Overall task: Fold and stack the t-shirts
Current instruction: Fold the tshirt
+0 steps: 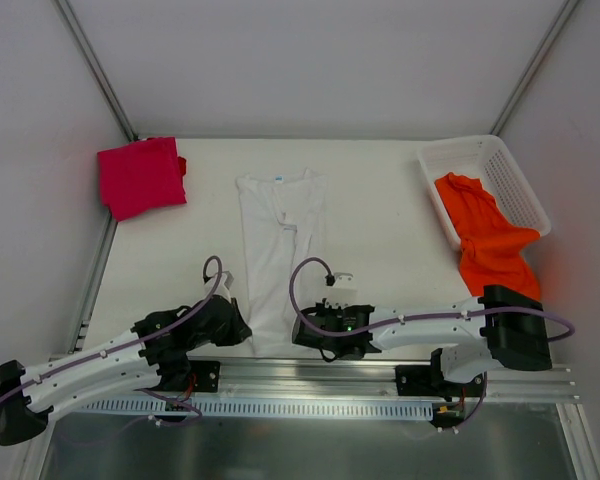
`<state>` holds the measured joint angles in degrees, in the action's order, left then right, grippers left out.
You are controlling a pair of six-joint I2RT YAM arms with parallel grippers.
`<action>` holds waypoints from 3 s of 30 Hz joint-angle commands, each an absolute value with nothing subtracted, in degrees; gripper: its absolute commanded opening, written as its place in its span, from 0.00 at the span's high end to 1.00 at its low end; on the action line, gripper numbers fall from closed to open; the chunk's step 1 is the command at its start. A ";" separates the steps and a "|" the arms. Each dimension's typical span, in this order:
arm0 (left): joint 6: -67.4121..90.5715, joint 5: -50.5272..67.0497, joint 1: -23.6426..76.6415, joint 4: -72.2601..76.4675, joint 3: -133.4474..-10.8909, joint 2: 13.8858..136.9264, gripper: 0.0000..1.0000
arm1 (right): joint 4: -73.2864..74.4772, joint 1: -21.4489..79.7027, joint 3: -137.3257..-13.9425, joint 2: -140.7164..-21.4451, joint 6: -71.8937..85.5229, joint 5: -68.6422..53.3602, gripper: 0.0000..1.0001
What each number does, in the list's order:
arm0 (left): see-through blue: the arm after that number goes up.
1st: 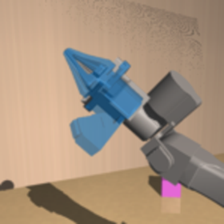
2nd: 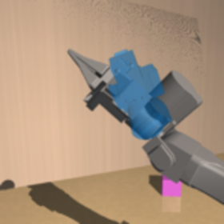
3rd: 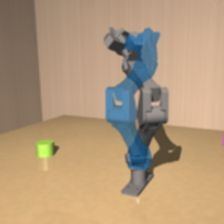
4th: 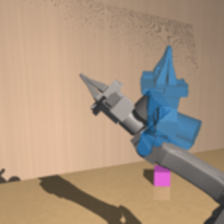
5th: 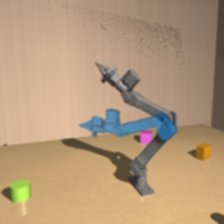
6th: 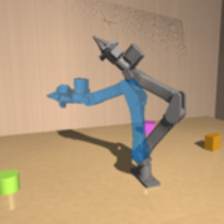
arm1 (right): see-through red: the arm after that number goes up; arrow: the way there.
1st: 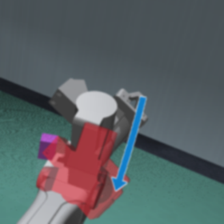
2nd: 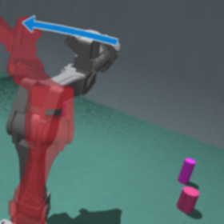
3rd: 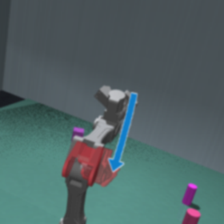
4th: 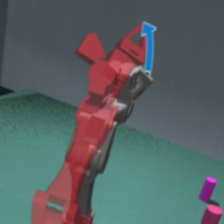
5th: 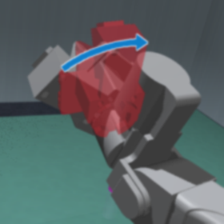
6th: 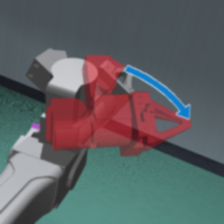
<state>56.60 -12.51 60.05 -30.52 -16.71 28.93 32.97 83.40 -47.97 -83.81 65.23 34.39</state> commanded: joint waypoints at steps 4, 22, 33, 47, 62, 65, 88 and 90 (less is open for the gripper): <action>58.96 -10.99 60.47 -31.38 -19.25 30.59 0.11 | 41.22 83.58 -53.69 -84.36 63.02 39.11 1.00; 72.23 -6.67 72.57 -23.48 -12.57 32.31 0.04 | 33.49 84.02 -51.59 -89.56 60.03 33.66 0.16; 85.95 -26.45 91.49 -19.51 -18.98 51.14 0.70 | 34.63 84.64 -49.05 -87.72 63.10 34.19 0.46; 85.43 -27.16 91.76 -19.43 -19.16 53.09 0.79 | 35.33 85.43 -46.76 -88.15 65.48 33.66 0.99; 80.51 -31.38 93.08 -19.95 -20.92 50.63 0.07 | 37.44 86.40 -48.34 -88.07 65.56 34.80 0.00; 79.37 -32.17 93.08 -20.83 -20.74 48.44 0.07 | 38.32 86.75 -48.16 -87.98 65.83 34.89 0.01; 79.45 -38.32 92.99 -38.41 -20.04 38.32 0.11 | 10.89 90.44 -26.98 -64.86 58.80 41.57 0.12; 80.33 -38.67 92.99 -38.32 -19.51 39.11 0.11 | 12.12 90.35 -27.33 -65.21 59.67 41.84 0.18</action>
<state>78.54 -36.14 92.64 -36.34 -20.64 38.30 15.62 90.21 -27.09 -66.00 60.01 38.98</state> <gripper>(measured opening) 0.890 0.844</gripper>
